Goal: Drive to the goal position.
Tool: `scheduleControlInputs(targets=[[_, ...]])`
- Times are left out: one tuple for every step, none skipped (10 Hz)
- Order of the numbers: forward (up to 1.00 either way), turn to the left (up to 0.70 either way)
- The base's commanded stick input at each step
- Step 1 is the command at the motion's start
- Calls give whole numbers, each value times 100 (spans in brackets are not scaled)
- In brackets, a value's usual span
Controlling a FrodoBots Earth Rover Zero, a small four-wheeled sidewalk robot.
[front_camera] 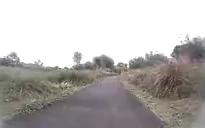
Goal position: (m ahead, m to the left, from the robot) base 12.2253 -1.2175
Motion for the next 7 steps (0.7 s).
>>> scheduleControlInputs(targets=[[85,-34],[85,-23],[85,-4],[85,0],[85,0],[85,0],[85,0]])
